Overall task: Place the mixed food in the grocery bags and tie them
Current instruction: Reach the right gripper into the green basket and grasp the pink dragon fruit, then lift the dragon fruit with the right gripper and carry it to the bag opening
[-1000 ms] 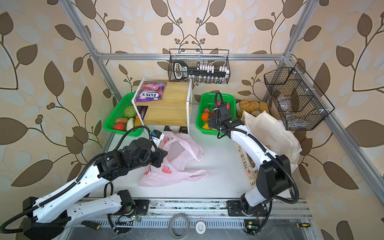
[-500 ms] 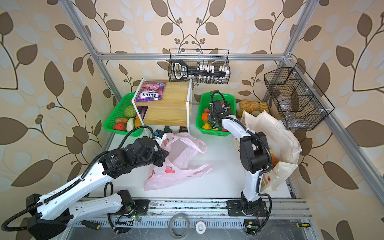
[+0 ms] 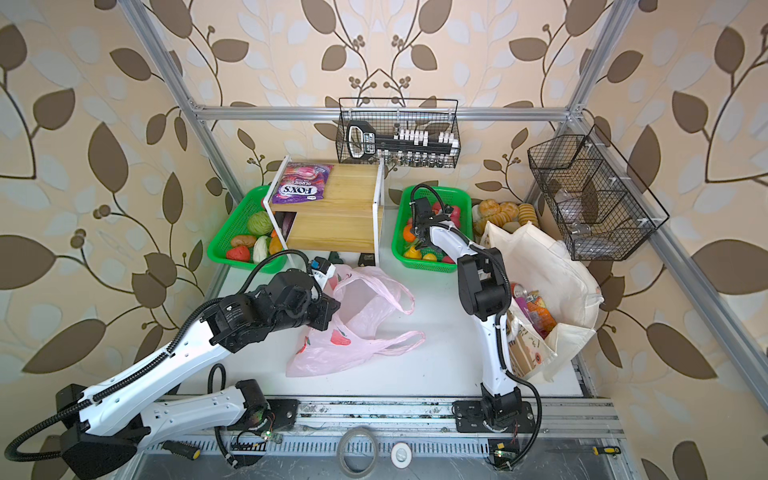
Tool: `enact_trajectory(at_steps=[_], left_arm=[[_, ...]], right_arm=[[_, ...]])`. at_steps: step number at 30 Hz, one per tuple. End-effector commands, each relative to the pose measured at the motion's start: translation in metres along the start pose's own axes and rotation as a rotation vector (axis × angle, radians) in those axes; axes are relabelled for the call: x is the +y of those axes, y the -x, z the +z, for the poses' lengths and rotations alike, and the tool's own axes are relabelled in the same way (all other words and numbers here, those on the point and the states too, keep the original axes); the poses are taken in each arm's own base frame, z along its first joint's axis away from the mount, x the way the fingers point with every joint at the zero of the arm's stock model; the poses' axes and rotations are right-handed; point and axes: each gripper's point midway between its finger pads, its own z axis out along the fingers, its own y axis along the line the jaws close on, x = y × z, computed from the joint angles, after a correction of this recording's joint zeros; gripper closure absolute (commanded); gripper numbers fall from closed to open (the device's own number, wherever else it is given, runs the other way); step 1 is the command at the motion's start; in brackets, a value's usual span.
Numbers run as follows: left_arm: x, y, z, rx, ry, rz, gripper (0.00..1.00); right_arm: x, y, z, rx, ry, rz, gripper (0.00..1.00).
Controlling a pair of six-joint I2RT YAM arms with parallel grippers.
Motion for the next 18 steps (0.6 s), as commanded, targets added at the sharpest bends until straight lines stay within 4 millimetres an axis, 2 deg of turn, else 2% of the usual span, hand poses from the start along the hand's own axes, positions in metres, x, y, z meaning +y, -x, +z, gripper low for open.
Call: enact_trajectory(at_steps=[1, 2, 4, 6, 10, 13, 18], left_arm=[[-0.007, 0.018, -0.012, -0.051, -0.026, -0.015, 1.0], [-0.006, 0.018, -0.011, -0.05, -0.026, -0.017, 1.0], [-0.007, 0.018, -0.011, -0.049, -0.028, -0.021, 1.0], [-0.007, 0.018, -0.012, -0.047, -0.028, -0.024, 1.0], [-0.006, 0.02, -0.015, -0.059, -0.026, -0.051, 1.0], [-0.006, 0.023, -0.018, -0.073, -0.029, -0.09, 1.0], [-0.008, 0.029, -0.023, -0.094, -0.053, -0.176, 1.0]], right_arm=[[-0.012, -0.013, 0.014, 0.042, -0.042, 0.011, 0.12], [-0.012, -0.014, 0.016, 0.049, -0.041, 0.005, 0.14], [-0.009, -0.012, 0.015, 0.061, -0.01, -0.021, 0.25], [-0.003, 0.0, 0.001, 0.039, 0.029, -0.04, 0.34], [0.016, 0.035, -0.048, -0.069, 0.144, -0.087, 0.46], [0.025, 0.056, -0.088, -0.139, 0.202, -0.13, 0.48], [0.031, 0.06, -0.137, -0.193, 0.309, -0.219, 0.49]])
